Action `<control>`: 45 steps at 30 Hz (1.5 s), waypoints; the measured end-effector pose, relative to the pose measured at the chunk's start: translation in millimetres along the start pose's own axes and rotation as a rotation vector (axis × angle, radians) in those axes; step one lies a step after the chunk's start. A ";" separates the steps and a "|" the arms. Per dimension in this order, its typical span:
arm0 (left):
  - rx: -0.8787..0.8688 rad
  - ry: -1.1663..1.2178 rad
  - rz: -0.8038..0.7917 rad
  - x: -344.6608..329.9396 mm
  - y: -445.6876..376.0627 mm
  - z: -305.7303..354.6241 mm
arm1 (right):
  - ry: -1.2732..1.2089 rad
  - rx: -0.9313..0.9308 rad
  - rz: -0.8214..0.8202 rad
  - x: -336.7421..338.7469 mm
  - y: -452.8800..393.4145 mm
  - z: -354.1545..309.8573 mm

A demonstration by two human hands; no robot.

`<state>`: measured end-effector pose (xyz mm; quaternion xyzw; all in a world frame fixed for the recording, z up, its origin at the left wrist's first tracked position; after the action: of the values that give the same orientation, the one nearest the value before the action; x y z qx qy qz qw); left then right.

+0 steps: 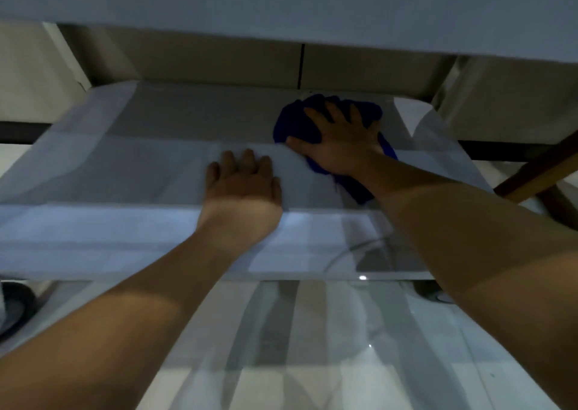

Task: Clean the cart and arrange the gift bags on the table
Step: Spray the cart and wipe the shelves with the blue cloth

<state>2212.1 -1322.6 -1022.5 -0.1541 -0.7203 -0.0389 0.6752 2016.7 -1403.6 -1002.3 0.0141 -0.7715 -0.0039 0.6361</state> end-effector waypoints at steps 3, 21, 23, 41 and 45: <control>0.012 -0.005 -0.036 4.5 0.5 2.1 | -0.023 -0.019 0.007 2.7 -34.7 1.1; 0.089 0.015 -0.188 13.5 -1.5 5.7 | -0.051 0.028 -0.062 10.4 45.3 -19.9; 0.095 0.027 -0.208 14.2 -1.5 6.9 | -0.079 0.035 -0.080 9.5 81.9 -23.9; 0.171 0.011 -0.349 45.8 20.5 2.8 | 0.033 0.080 -0.043 12.2 249.3 -63.9; 0.149 0.069 -0.387 47.3 13.1 -3.6 | 0.041 -0.013 -0.072 -9.0 242.7 -65.9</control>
<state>2217.2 -1303.1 -977.6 0.0392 -0.7139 -0.1198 0.6888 2079.1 -1160.0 -992.8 0.0379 -0.7572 -0.0313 0.6513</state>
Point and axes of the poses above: each hand's wrist, its own y-axis away from the middle knuckle, its own x-axis out of the back of the hand, z = x × y, the point moved 2 cm from there along -y, towards the middle knuckle, and after that the axes turned 6 degrees about -y, right-handed, at the moved point
